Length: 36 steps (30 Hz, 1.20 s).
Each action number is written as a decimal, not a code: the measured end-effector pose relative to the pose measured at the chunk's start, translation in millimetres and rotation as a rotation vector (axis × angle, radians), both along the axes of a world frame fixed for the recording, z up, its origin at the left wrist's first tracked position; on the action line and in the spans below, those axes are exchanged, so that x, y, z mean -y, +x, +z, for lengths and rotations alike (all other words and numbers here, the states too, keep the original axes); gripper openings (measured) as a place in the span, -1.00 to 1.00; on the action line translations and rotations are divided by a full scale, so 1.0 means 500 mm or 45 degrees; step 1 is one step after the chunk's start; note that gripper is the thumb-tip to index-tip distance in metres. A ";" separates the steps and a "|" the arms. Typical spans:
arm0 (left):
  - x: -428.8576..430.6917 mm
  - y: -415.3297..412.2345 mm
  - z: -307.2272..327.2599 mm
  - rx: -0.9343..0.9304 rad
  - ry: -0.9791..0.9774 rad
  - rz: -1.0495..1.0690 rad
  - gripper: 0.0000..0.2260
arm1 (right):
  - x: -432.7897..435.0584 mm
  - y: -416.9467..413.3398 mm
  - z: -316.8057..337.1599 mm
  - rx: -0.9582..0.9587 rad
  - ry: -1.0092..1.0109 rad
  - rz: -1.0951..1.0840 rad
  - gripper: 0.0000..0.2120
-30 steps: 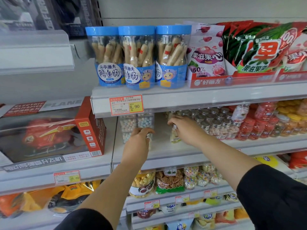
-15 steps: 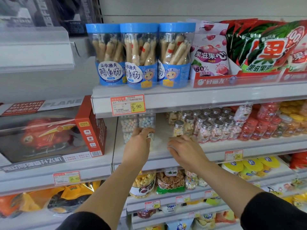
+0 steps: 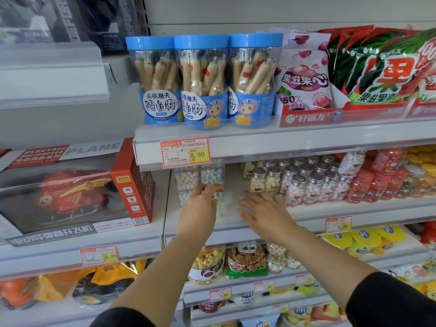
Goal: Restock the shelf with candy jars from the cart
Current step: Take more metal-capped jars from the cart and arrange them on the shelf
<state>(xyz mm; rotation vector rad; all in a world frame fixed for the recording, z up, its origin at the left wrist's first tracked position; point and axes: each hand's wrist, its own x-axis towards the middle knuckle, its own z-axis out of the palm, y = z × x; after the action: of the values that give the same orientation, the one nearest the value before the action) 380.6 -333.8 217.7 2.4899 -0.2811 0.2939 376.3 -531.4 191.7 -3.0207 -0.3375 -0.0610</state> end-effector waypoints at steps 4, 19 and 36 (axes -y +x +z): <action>0.001 0.000 0.002 -0.001 -0.003 0.010 -0.66 | -0.003 -0.007 -0.001 -0.031 0.028 -0.028 -0.48; 0.001 -0.002 0.000 -0.011 -0.013 0.010 -0.65 | -0.026 0.046 0.006 -0.092 0.078 -0.070 -0.53; 0.066 0.002 0.015 -0.011 -0.086 -0.137 -0.63 | 0.053 -0.019 0.001 0.059 0.312 -0.231 -0.56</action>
<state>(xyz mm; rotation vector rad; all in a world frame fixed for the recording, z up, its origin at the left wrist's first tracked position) 381.5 -366.8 225.4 2.3990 -0.3939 0.2438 366.9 -557.7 192.1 -2.8006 -0.0531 -0.1729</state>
